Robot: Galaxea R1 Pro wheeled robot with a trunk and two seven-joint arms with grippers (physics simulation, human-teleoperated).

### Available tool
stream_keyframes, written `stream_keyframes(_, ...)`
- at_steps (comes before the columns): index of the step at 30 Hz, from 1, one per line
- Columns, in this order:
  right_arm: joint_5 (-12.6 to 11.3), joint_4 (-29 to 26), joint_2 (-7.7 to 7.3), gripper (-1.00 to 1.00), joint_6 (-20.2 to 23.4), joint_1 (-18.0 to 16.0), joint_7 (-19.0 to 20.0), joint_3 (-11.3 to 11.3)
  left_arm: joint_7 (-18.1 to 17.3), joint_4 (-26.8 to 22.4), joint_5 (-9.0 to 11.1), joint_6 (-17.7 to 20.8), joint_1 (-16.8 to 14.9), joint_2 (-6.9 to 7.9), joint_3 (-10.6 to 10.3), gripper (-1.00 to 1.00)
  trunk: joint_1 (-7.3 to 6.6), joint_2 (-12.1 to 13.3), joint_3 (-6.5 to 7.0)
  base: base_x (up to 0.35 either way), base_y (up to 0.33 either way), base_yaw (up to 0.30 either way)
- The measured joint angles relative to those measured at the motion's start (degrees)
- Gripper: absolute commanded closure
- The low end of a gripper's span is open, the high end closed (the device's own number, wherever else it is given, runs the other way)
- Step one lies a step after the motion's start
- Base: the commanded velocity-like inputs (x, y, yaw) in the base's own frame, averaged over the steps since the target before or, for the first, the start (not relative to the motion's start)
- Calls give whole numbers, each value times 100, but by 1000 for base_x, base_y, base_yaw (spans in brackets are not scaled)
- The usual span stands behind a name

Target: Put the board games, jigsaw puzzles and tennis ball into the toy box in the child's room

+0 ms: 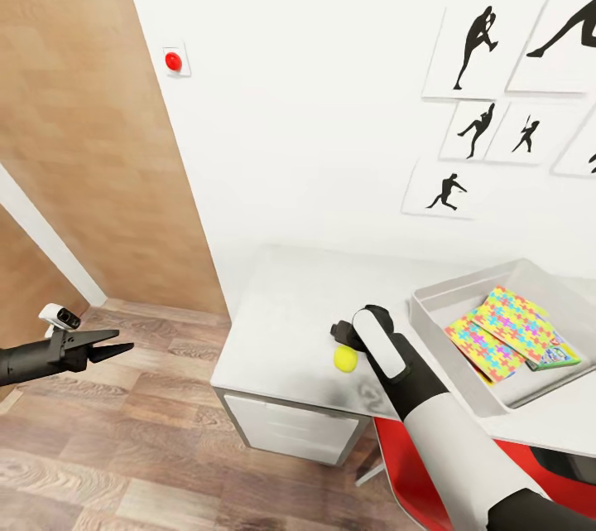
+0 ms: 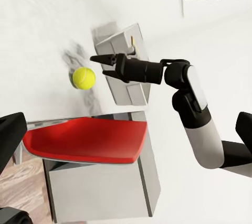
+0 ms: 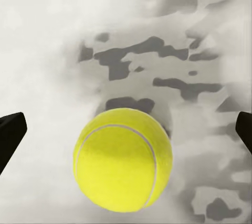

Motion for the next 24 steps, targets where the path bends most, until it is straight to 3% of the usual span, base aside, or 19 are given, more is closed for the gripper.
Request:
stream_keyframes(9,49,-7,1,-100,-8,0,221,-2,0,0,0,-1,0,0,0,-100,0,0,-11,0,0,0)
stream_keyframes(24,56,6,1,-100,-5,0,255,6,0,0,-1,2,0,0,0,-100,0,0,-140,0,0,0)
